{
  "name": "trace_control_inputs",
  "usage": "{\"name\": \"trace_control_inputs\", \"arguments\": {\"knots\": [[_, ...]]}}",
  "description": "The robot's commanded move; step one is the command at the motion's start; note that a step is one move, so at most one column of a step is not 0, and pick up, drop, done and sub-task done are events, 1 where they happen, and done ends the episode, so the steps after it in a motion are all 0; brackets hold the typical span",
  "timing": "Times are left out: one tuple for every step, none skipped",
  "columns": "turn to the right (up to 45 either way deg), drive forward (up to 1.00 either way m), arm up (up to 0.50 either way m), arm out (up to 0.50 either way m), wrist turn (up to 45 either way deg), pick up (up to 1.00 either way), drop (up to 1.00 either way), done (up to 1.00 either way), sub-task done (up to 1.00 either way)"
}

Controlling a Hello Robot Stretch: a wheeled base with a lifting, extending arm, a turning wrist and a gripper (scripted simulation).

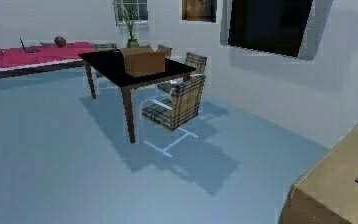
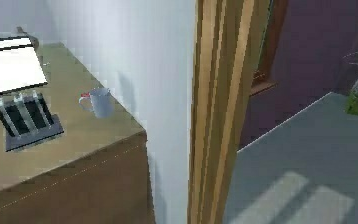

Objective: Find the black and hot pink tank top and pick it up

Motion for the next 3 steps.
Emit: {"name": "trace_control_inputs", "arguments": {"knots": [[-33.0,0.0,0.0,0.0,0.0,0.0,0.0,0.0,0.0],[0.0,1.0,0.0,0.0,0.0,0.0,0.0,0.0,0.0],[0.0,1.0,0.0,0.0,0.0,0.0,0.0,0.0,0.0]]}}
